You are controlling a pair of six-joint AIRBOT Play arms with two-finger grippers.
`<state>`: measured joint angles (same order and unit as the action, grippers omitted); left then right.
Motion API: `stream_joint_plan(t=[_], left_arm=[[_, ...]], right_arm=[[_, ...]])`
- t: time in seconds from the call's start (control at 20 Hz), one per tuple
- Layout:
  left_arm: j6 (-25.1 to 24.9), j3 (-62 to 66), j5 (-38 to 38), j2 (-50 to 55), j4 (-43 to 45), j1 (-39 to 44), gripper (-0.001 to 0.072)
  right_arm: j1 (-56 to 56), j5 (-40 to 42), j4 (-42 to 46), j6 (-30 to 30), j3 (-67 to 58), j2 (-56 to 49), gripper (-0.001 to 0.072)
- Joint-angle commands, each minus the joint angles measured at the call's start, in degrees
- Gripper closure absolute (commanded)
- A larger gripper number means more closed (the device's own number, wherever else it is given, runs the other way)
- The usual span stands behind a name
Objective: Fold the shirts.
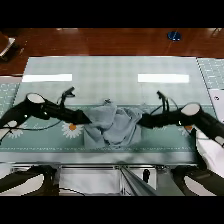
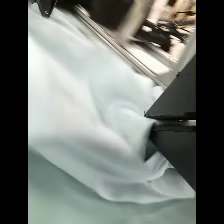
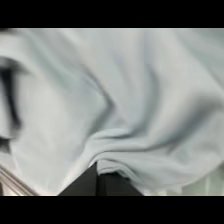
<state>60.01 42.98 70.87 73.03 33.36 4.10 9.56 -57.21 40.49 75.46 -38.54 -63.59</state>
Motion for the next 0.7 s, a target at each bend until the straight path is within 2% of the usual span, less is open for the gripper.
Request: stream_joint_plan(t=[0.0,0.15,0.2,0.35,0.5,0.65], left_arm=[[2.4,13.5,3.1,-5.0,-1.5,-4.8,0.0683],[3.8,27.9,-4.1,-11.2,-8.5,-8.6,0.0683],[5.3,33.7,-6.1,-12.7,-8.8,-9.0,0.0683],[5.5,49.0,-6.8,-16.4,-7.5,-9.9,0.0683],[8.6,57.3,-6.8,-21.6,1.4,-10.6,0.0683],[13.9,57.9,-5.2,-29.6,18.4,-10.6,0.0683]], right_arm=[[-1.9,-6.0,14.6,6.8,-23.2,2.4,0.0694],[-4.4,-9.8,25.9,12.0,-49.7,2.9,0.0695],[-4.4,-11.8,27.8,12.2,-58.1,2.9,0.0695],[-4.4,-20.5,28.5,11.9,-77.7,3.4,0.0694],[-4.4,-23.9,29.4,10.9,-82.3,8.5,0.0694],[-4.4,-27.8,34.9,11.0,-82.3,15.1,0.0694]])
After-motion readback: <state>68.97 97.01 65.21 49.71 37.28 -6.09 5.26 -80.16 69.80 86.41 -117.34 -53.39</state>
